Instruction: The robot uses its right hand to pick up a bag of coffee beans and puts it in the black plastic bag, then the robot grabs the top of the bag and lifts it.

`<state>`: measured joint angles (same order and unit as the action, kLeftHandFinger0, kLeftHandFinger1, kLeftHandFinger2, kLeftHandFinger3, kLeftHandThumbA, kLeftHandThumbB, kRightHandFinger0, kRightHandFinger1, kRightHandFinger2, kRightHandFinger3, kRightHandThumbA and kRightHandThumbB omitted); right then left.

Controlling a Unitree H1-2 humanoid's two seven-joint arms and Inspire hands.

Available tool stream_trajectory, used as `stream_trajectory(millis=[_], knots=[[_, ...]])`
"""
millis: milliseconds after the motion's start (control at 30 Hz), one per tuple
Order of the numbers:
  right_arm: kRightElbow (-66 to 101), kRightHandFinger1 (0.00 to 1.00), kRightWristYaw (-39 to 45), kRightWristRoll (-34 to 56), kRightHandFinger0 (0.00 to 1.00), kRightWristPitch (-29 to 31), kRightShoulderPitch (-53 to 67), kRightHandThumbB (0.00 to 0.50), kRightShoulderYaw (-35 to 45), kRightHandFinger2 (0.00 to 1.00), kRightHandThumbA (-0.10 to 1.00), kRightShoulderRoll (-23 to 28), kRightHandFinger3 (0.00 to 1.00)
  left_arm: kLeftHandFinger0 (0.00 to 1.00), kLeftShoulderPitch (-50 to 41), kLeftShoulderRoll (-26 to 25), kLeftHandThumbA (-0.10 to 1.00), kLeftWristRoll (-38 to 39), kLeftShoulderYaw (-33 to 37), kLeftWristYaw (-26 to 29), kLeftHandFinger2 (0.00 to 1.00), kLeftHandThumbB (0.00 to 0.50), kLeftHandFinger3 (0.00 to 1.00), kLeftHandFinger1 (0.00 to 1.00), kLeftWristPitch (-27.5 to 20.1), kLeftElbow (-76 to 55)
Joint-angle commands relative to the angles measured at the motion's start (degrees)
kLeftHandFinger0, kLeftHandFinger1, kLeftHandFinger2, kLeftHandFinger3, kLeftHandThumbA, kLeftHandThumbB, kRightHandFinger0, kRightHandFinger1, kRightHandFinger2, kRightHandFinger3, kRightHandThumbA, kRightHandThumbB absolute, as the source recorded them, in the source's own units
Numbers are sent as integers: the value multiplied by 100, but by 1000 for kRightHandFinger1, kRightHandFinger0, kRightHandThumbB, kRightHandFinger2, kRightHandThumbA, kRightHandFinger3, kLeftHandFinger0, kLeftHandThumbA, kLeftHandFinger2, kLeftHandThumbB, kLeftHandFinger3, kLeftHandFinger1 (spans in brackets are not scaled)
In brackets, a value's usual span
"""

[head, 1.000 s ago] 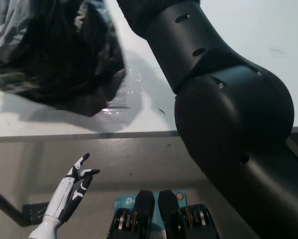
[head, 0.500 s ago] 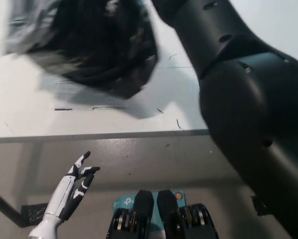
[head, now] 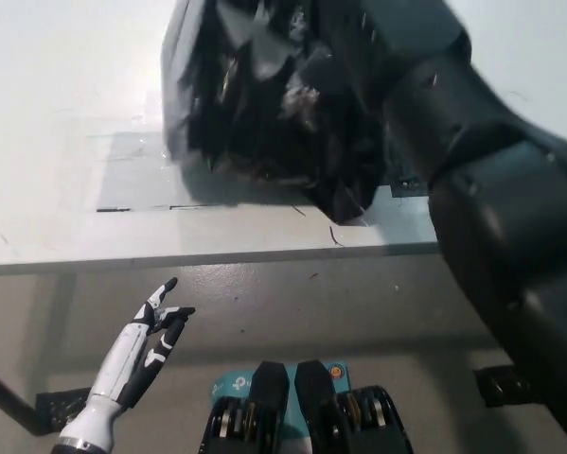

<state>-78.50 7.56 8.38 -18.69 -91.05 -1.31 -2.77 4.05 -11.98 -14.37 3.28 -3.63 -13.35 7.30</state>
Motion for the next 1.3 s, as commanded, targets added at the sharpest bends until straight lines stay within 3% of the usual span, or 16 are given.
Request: stream_trajectory(millis=[0,133,233,267,367,433,467,633,733,800,867,1000,1100,1167,1267], knots=[[63,1000,2314,-2087,1000,727,134,392,-2243,1000,1000,190,1000,807,231,-91,1000,20,52,-46,732,153,1000,745,-163,-158],[205,1000,1985,-1474,1000,606,238,342,-1935,1000,957,242,1000,810,293,-103,1000,18,52,-53,728,144,1000,746,-179,-132],[341,1000,1745,-1294,1000,681,337,365,-1908,1000,1000,315,1000,840,303,-127,1000,-4,64,-71,733,147,1000,755,-134,-156],[368,1000,1753,-1229,1000,652,330,405,-1867,1000,1000,376,1000,857,297,-134,1000,-1,70,-85,745,141,1000,763,-99,-175],[457,1000,1803,-1277,1000,705,324,408,-1919,1000,1000,464,1000,862,270,-143,1000,2,78,-78,761,141,1000,772,-86,-179],[513,1000,1727,-1216,1000,604,274,444,-1817,1000,1000,548,1000,866,256,-148,1000,27,83,-80,763,126,1000,772,-130,-155],[573,1000,1693,-1099,1000,584,268,416,-1669,1000,1000,591,1000,863,257,-139,1000,79,83,-89,758,121,1000,765,-172,-132],[921,1000,1600,-1113,1000,537,92,385,-1463,1000,1000,794,1000,847,254,-146,1000,50,85,-38,745,124,1000,753,-315,-41],[1283,1000,1702,-1116,1000,194,-163,470,-1361,1000,1000,959,1000,848,250,-142,1000,6,101,-12,753,129,1000,755,-349,10],[1551,1000,1795,-955,1000,-163,-338,445,-1166,1000,959,1040,1000,848,244,-147,1000,-10,109,-14,761,126,1000,755,-352,7],[1740,1000,2019,-1055,1000,-167,-492,433,-1236,1000,999,1144,1000,850,233,-154,1000,0,108,-23,779,127,1000,762,-348,10],[2307,1000,2040,-1030,1000,-666,-755,500,-1096,1000,977,1337,1000,857,224,-159,1000,-11,111,-18,778,120,1000,760,-356,20],[2560,1000,2035,-979,1000,-807,-881,500,-966,1000,1000,1416,1000,862,203,-145,1000,-7,131,-24,772,119,1000,754,-374,37],[2762,1000,2114,-961,1000,-824,-920,473,-902,1000,1000,1488,1000,856,183,-143,1000,41,136,-40,774,116,1000,747,-423,76],[2998,1000,2202,-996,1000,-824,-909,486,-877,1000,1000,1605,1000,855,165,-146,1000,34,156,-50,773,117,1000,744,-419,74]])
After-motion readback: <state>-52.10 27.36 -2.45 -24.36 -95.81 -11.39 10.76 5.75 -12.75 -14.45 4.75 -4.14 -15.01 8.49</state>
